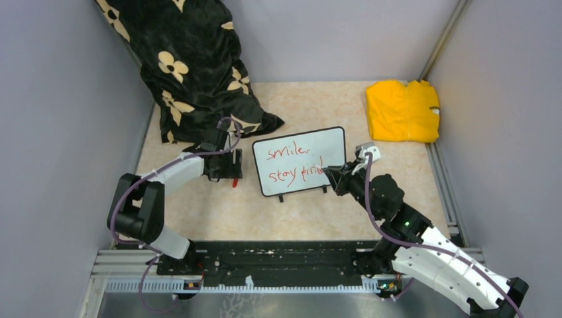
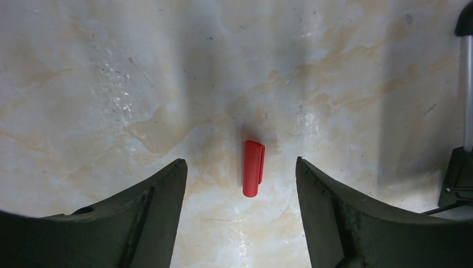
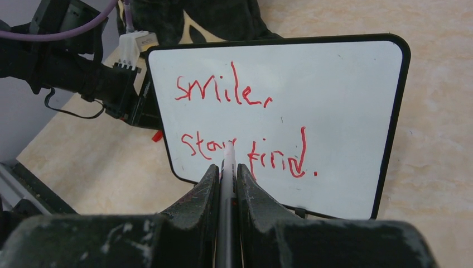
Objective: Write a sentence on the whiteboard
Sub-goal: Close the whiteboard marker at the center of the board.
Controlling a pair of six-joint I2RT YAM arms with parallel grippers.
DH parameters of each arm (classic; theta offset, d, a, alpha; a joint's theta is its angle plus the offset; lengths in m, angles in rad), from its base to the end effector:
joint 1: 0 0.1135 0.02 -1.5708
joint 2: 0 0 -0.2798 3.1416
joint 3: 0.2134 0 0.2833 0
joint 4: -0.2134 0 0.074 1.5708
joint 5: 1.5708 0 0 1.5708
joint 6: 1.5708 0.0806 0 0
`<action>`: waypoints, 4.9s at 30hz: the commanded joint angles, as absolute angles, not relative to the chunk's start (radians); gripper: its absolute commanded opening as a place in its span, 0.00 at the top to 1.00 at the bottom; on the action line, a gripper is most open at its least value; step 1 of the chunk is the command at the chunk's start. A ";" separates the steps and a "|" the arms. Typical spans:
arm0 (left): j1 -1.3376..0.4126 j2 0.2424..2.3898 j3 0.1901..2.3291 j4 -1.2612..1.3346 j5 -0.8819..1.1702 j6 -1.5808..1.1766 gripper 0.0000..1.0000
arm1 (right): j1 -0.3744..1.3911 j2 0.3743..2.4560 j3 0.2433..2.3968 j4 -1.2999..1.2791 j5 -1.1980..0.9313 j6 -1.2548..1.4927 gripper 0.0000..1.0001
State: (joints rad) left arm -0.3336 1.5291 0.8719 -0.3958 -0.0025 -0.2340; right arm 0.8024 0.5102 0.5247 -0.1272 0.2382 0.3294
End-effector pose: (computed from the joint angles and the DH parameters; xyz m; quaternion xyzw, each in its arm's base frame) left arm 0.3220 -0.1114 0.1371 0.0478 0.9655 -0.0705 0.2461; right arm 0.1549 0.1329 0.2970 -0.0966 0.7385 0.2798 0.6058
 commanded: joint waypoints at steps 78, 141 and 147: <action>-0.434 1.673 0.899 -0.537 -0.186 -0.295 0.99 | 0.795 0.456 0.600 -0.142 0.295 0.290 1.00; -0.385 0.707 0.740 0.512 0.346 -1.243 1.00 | 1.602 1.170 0.637 1.521 0.665 -0.905 1.00; -0.386 0.706 0.726 0.570 0.348 -1.305 1.00 | 1.602 1.215 0.681 1.537 0.623 -0.845 1.00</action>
State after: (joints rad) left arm -0.3862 0.7158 0.7334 0.4801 0.3233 -1.2400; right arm 1.5944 1.1969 0.6167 1.4525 0.6571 -0.8879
